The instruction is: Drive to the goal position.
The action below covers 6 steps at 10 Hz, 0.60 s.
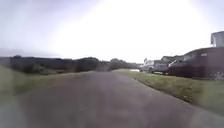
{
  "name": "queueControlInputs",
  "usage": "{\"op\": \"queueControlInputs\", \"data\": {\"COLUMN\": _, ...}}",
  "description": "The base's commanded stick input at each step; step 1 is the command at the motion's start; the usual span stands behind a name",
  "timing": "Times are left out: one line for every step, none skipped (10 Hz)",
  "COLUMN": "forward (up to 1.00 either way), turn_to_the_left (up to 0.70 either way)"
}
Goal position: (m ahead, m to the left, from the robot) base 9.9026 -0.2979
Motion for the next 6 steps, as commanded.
{"op": "queueControlInputs", "data": {"forward": 1.0, "turn_to_the_left": 0.0}}
{"op": "queueControlInputs", "data": {"forward": 1.0, "turn_to_the_left": 0.0}}
{"op": "queueControlInputs", "data": {"forward": 1.0, "turn_to_the_left": 0.0}}
{"op": "queueControlInputs", "data": {"forward": 1.0, "turn_to_the_left": 0.0}}
{"op": "queueControlInputs", "data": {"forward": 1.0, "turn_to_the_left": 0.16}}
{"op": "queueControlInputs", "data": {"forward": 1.0, "turn_to_the_left": 0.27}}
